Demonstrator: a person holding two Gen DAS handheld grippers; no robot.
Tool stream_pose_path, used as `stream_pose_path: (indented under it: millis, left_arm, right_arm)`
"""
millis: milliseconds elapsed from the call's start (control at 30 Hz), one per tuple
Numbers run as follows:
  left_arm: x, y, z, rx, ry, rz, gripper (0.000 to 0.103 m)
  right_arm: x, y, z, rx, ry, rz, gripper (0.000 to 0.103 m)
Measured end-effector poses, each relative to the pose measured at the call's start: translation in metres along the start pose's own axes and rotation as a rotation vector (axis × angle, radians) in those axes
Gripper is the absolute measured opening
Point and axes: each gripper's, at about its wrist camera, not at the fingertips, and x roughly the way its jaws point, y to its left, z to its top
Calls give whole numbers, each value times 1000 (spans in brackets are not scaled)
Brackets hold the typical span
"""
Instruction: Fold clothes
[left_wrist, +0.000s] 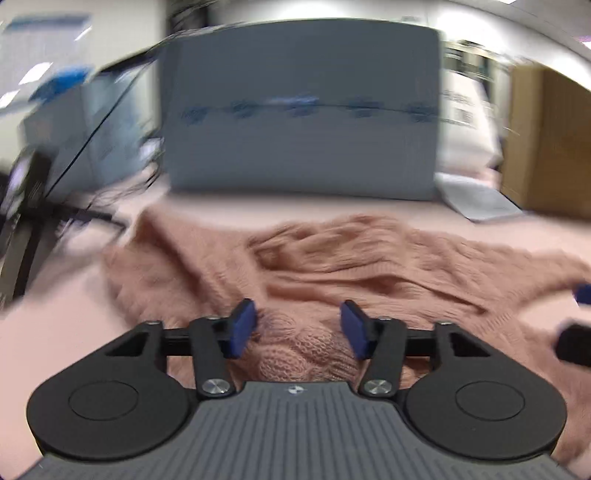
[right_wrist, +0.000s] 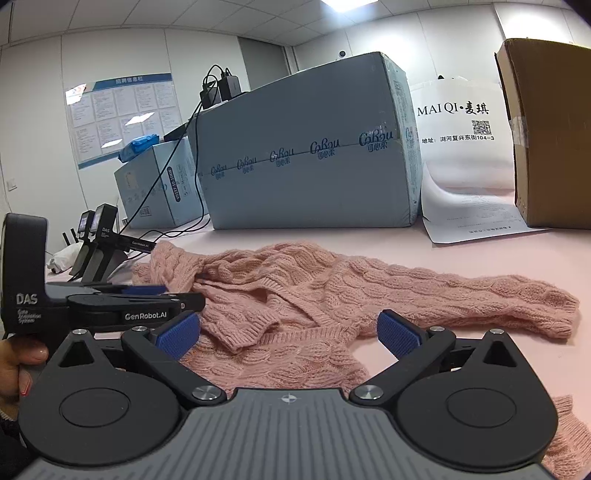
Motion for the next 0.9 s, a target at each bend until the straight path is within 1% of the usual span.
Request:
stream_pose_path:
  millis: [33,67,100,133,167,200,233,267,400,467,500,533,567,600,633,667,700,733,767,833,900]
  left_arm:
    - [-4,13,0,-107,-13,-22,19]
    - [-8,27,-1,-218,-32,-70,19]
    - [-11,42,-4,-348,-53,-141,19]
    - [-13,59,-10,-512,-74,-253,19]
    - [-12,71,-16,-647,-83,-355,19]
    - [-8,77,-23,-732,-69,-438,19]
    - [-5,80,-28,-792,-57,-495,19]
    - [-4,79,-31,-803,-40,-493,19]
    - [-1,75,-47,-733,43,-367,19]
    - [-9,79,-50,-711,42,-352,20]
    - [-17,79,-49,-672,32,-315,22]
    - [-26,76,-48,-616,11,-252,32]
    - [-33,71,-47,-556,-15,-186,55]
    - [-40,65,-46,-493,-47,-116,64]
    - [-47,60,-45,-436,-81,-55,81]
    - [-52,55,-44,-387,-109,2,85]
    - [-58,47,-41,-320,-148,78,85]
    - [-61,40,-38,-265,-172,133,85]
    - [-60,35,-34,-221,-175,171,85]
    - [-54,23,-22,-128,-138,204,85]
    - [-52,7,-12,-31,-115,195,85]
  right_arm:
    - [-1,0,0,-2,-4,1,103]
    - [-3,1,1,-5,-9,4,103]
    - [-5,1,1,-7,-15,8,103]
    - [-6,2,1,-9,-19,14,103]
    - [-8,3,1,-11,-22,21,103]
    - [-9,4,1,-13,-25,29,103]
    - [-10,5,1,-18,-28,34,103]
    - [-11,7,1,-25,-33,34,103]
    - [-16,7,0,-31,-51,19,103]
    - [-19,7,0,-29,-58,10,103]
    - [-21,7,0,-27,-62,5,103]
    - [-22,7,-1,-26,-66,0,103]
    - [-23,6,-1,-21,-67,-2,103]
    - [-24,4,0,-14,-67,-3,103]
    - [-23,5,0,-6,-68,-7,103]
    - [-24,5,1,2,-70,-15,103]
    - [-24,3,1,13,-70,-25,103]
    - [-24,0,2,32,-64,-33,103]
    - [-23,-4,2,54,-54,-37,103]
    - [-21,-11,2,97,-34,-47,103]
    - [-19,-18,2,149,-3,-28,103]
